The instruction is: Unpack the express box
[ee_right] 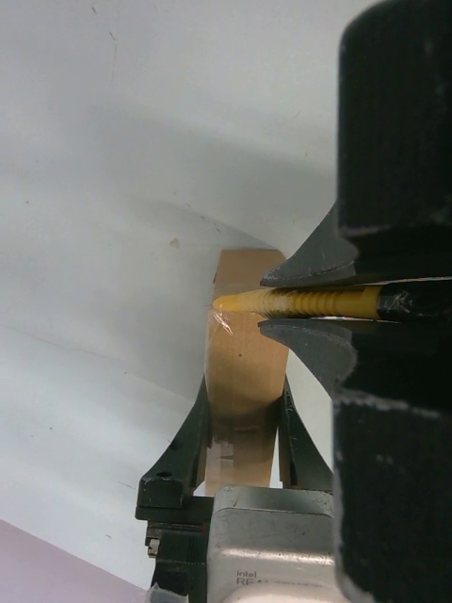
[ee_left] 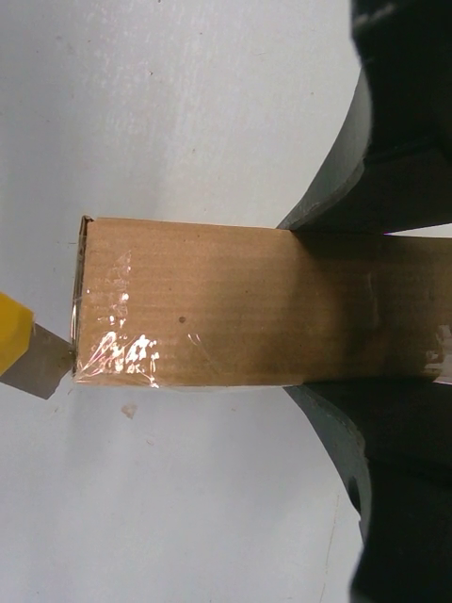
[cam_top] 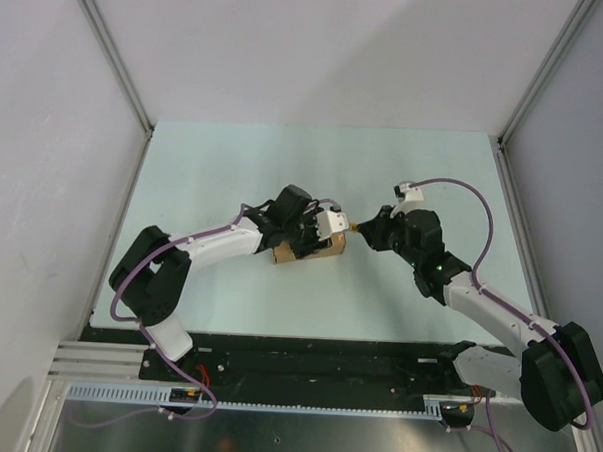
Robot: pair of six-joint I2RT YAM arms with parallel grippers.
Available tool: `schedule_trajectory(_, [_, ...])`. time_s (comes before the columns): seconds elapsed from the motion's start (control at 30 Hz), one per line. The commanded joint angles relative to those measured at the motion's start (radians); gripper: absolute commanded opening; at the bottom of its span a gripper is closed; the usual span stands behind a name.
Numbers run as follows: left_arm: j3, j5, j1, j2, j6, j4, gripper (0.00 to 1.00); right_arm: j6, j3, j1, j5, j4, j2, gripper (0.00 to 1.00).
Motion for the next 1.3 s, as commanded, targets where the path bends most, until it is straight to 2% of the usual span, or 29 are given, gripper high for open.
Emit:
schedule_trajectory(0.0, [-0.01,0.013,-0.001,0.049,-0.012,-0.104,0.42,0.003,-0.002,0.0,-0.014,0.019,0.013,0.0])
schedule_trajectory(0.6, [0.145,0.024,0.027,0.18,-0.182,-0.23,0.41,-0.002,-0.002,0.018,-0.03,-0.174,-0.051,0.0])
schedule_trajectory(1.27, [0.156,-0.016,0.034,0.185,-0.172,-0.239,0.38,-0.025,-0.002,0.004,-0.059,-0.301,-0.131,0.0])
